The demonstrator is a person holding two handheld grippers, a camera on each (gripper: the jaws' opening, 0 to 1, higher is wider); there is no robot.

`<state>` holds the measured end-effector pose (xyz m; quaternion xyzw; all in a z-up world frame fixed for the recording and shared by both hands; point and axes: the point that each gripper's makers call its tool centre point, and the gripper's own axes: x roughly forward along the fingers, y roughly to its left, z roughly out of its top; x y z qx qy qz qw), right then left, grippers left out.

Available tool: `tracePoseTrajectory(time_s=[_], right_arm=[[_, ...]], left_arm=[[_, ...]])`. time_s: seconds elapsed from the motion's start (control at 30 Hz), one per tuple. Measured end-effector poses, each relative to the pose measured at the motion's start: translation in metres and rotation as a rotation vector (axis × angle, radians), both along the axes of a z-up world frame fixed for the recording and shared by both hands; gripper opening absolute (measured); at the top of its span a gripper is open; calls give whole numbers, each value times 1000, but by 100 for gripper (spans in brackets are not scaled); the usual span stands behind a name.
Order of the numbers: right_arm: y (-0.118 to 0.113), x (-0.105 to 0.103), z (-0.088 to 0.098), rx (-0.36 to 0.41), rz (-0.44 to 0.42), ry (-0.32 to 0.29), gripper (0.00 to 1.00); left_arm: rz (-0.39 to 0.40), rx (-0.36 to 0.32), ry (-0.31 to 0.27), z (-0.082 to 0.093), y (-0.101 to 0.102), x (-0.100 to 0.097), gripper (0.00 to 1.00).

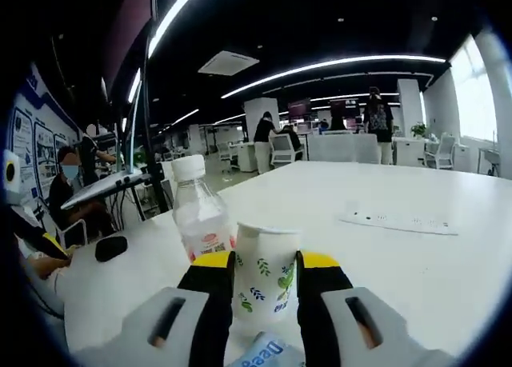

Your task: Arrange the tabletop items into an orderly group along one side of the table until the central work area is clear of visible clutter.

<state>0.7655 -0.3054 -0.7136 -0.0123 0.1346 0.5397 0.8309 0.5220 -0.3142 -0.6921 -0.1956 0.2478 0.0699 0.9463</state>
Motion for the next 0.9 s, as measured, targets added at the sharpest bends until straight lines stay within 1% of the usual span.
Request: tracePoseTrajectory(time_s=[0.03, 0.17, 0.27, 0.3, 0.33, 0.37, 0.4, 0.47, 0.5, 0.53, 0.63, 0.67, 0.73, 0.77, 0.8, 0.9], right_arm=[[1, 0, -1, 1, -1, 4, 27], [8, -2, -3, 1, 11, -28, 27], [8, -1, -8, -5, 10, -29, 27], [9, -1, -12, -26, 21, -50, 27], [9, 0, -15, -53, 33, -85, 27], [10, 0, -22, -58, 35, -82, 27], [10, 1, -23, -50, 33, -75, 27], [12, 1, -22, -34, 40, -82, 27], [11, 0, -17, -33, 41, -85, 27], [12, 0, -17, -32, 43, -88, 27], [12, -1, -20, -41, 52, -96, 27], [11, -1, -23, -47, 53, -96, 27], [6, 0, -28, -55, 39, -87, 27], [4, 0, -28, -55, 34, -84, 27], [3, -1, -26, -34, 29, -80, 27], [2, -4, -29, -32, 42, -90, 27]], left_arm=[[4, -2, 1, 0, 1, 0, 68], [12, -3, 3, 0, 4, -1, 68], [15, -5, 2, -1, 6, -1, 67], [19, -7, 1, -1, 6, -2, 67], [24, -10, -1, -1, 6, -2, 67], [27, -16, -4, -1, 5, -2, 67], [28, -20, -3, -3, 5, -3, 67], [25, -23, -1, -4, 3, -3, 67], [18, -25, 0, -4, 1, -4, 67], [12, -26, -2, -4, -1, -4, 67], [-2, -32, -13, -3, -6, -4, 67], [-1, -31, -13, -3, -5, -4, 67], [12, 4, -16, -2, -1, -4, 67], [21, 6, -22, -1, 0, -4, 66], [26, -1, -28, 0, 0, -4, 66], [29, -18, -32, -1, 0, -4, 66]])
